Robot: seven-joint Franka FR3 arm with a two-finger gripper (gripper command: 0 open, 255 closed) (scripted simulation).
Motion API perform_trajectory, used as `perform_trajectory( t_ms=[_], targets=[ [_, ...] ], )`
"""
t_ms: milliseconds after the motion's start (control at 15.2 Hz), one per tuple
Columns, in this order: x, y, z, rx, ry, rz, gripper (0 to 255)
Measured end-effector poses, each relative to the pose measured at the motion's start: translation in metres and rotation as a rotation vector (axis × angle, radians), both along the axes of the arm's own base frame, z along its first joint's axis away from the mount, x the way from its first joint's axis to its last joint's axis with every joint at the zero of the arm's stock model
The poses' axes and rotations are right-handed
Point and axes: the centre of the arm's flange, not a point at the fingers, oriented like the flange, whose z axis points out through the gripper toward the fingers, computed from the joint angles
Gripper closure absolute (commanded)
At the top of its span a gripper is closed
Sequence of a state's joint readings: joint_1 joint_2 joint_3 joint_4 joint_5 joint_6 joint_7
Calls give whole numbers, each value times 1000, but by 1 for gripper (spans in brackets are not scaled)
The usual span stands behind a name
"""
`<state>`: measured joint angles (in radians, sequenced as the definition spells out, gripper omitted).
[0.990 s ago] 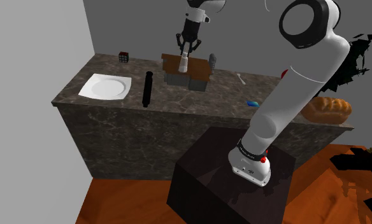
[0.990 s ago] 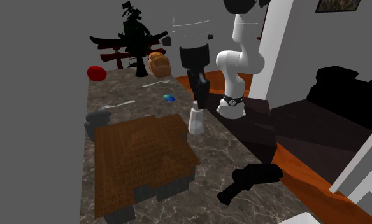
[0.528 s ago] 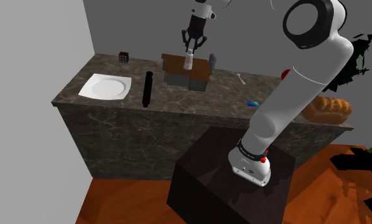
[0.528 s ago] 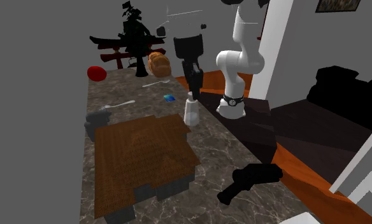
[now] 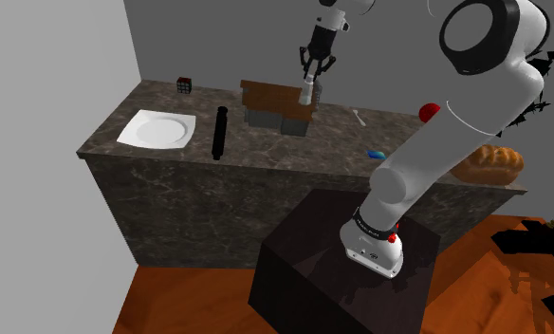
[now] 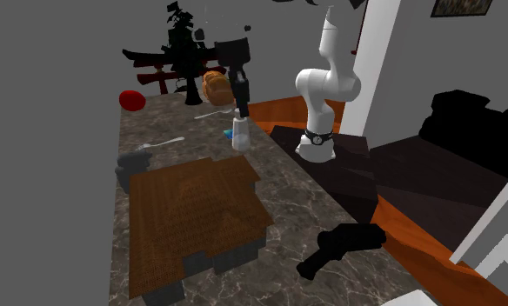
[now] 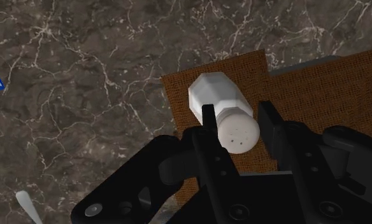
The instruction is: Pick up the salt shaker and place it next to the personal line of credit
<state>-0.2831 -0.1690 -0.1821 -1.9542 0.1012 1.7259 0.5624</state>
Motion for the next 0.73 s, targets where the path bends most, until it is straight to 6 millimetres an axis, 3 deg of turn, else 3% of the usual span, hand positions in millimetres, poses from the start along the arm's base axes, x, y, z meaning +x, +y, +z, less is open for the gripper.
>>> perform_trajectory(
  t_ms=[726],
  targets=[
    [-94,-112,-1,0,0,-1,255]
  ],
)
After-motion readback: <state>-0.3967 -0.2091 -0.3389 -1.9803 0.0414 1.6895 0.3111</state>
